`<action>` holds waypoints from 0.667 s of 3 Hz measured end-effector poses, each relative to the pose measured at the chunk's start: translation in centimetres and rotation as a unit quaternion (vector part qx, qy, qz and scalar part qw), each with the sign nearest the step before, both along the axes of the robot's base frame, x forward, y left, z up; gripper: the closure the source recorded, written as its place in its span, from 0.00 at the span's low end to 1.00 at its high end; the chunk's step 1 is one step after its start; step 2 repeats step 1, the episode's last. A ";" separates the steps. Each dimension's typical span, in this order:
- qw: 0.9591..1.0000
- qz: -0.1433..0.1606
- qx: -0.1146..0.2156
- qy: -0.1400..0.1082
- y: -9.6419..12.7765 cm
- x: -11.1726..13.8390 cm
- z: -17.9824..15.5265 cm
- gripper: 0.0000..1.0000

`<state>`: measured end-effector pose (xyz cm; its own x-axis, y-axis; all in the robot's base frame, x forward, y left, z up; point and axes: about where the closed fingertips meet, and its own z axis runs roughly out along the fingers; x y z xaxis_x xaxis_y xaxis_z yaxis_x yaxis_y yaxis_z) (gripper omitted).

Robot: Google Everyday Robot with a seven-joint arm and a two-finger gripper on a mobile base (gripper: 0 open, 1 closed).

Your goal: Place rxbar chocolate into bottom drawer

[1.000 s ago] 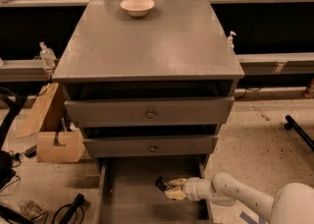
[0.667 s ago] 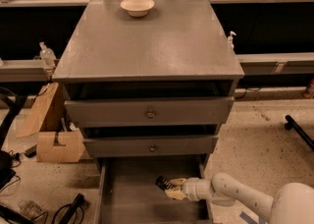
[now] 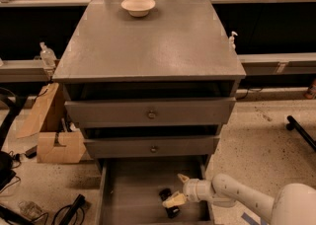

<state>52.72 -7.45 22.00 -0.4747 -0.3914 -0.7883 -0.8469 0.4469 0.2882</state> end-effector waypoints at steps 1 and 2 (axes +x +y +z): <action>1.000 0.000 0.000 0.000 0.0 0.0 0.0 0.00; 1.000 0.000 0.000 0.000 0.0 0.0 0.0 0.00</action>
Offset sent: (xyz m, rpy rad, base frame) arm 0.0000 0.0000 0.0000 0.0000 0.0000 0.0000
